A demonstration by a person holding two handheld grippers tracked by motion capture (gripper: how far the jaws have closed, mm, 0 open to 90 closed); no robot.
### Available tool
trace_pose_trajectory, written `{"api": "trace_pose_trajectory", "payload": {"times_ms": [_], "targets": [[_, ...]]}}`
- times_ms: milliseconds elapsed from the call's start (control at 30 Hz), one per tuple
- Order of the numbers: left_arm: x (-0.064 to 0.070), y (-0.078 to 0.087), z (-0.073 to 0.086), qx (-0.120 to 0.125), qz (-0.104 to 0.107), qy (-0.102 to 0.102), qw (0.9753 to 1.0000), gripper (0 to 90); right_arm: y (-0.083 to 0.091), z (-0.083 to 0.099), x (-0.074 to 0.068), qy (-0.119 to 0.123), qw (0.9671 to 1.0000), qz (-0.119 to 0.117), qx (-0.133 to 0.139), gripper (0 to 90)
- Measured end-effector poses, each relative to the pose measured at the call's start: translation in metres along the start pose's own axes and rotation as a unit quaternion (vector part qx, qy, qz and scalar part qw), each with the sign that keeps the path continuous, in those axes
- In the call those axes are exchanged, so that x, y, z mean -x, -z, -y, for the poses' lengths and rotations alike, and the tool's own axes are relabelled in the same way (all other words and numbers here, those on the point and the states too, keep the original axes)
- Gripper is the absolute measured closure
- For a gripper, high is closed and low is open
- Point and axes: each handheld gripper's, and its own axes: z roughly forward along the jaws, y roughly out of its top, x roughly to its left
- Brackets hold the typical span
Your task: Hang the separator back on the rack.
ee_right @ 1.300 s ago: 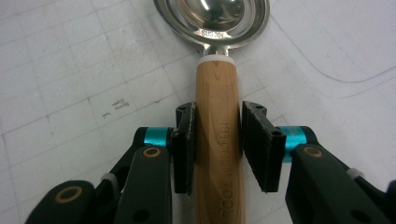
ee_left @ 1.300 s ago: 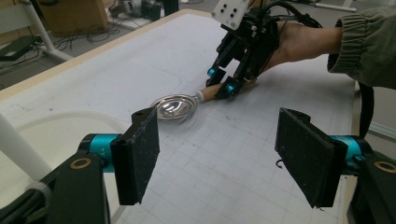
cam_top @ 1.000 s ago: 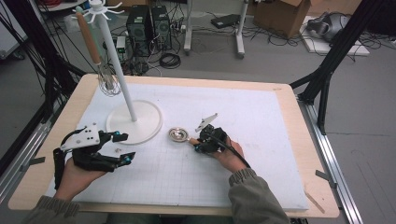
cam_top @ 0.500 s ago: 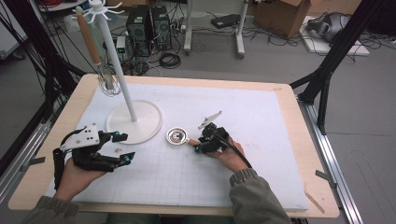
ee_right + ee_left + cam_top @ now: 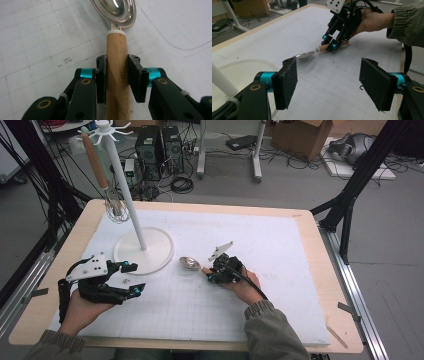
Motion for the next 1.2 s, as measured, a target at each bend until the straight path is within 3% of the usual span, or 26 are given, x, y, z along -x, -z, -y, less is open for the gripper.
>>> {"api": "trace_pose_trajectory", "payload": {"times_ms": [533, 867, 1200], "targets": [[0.002, -0.003, -0.003, -0.001, 0.003, -0.002, 1.0, 31.1, 0.012, -0.004, -0.007, 0.008, 0.9996, -0.011, 0.027, 70.5], [0.005, -0.009, -0.008, -0.008, 0.012, -0.012, 0.9998, 31.4, 0.02, -0.014, -0.024, 0.031, 0.9985, -0.033, 0.032, 70.4], [0.007, -0.012, -0.008, -0.01, 0.017, -0.013, 0.9997, 31.5, 0.001, -0.02, -0.038, 0.051, 0.9976, -0.048, 0.004, 70.3]]}}
